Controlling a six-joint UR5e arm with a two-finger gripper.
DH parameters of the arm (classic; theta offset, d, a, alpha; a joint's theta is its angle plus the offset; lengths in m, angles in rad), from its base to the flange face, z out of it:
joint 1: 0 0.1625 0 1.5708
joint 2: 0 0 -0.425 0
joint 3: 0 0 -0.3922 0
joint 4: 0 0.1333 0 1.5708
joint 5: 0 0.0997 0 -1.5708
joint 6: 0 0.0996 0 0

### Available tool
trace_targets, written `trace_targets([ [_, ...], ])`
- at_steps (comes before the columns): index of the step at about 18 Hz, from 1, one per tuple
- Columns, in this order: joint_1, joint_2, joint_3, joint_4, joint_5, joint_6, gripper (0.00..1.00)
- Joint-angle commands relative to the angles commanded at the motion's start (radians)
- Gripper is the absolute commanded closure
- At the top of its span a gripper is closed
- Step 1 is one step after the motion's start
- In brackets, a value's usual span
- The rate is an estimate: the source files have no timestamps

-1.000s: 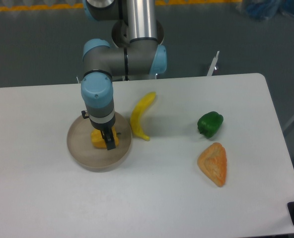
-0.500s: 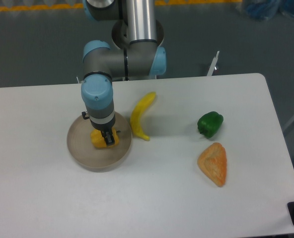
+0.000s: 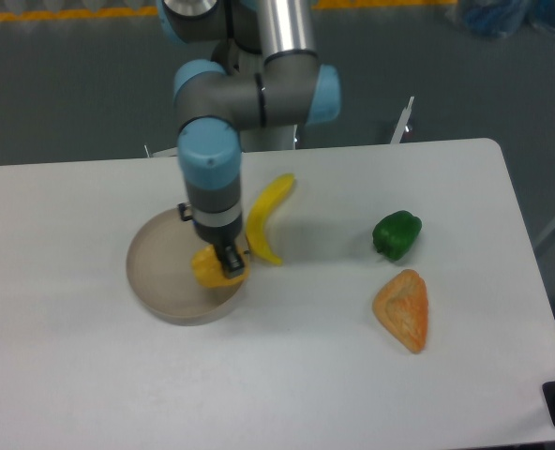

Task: Pick up the yellow pepper from the plate
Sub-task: 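Carry the yellow pepper off the plate toward the green pepper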

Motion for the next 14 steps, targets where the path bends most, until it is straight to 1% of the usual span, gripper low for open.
trace_targets([
  [1, 0.031, 0.005, 0.017, -0.018, 0.001, 0.008, 0.84],
  [3, 0.094, 0.005, 0.067, -0.09, 0.003, 0.034, 0.85],
  [5, 0.144, 0.005, 0.125, -0.168, 0.005, 0.09, 0.85],
  [6, 0.172, 0.003, 0.149, -0.195, 0.005, 0.113, 0.85],
  [7, 0.196, 0.002, 0.164, -0.209, 0.005, 0.132, 0.85],
  [9, 0.241, -0.017, 0.193, -0.207, 0.005, 0.149, 0.85],
  [11, 0.284, -0.031, 0.192, -0.198, 0.005, 0.19, 0.87],
  [12, 0.287, -0.04, 0.19, -0.199, 0.006, 0.218, 0.87],
  [14, 0.298, -0.06, 0.192, -0.199, 0.005, 0.227, 0.87],
])
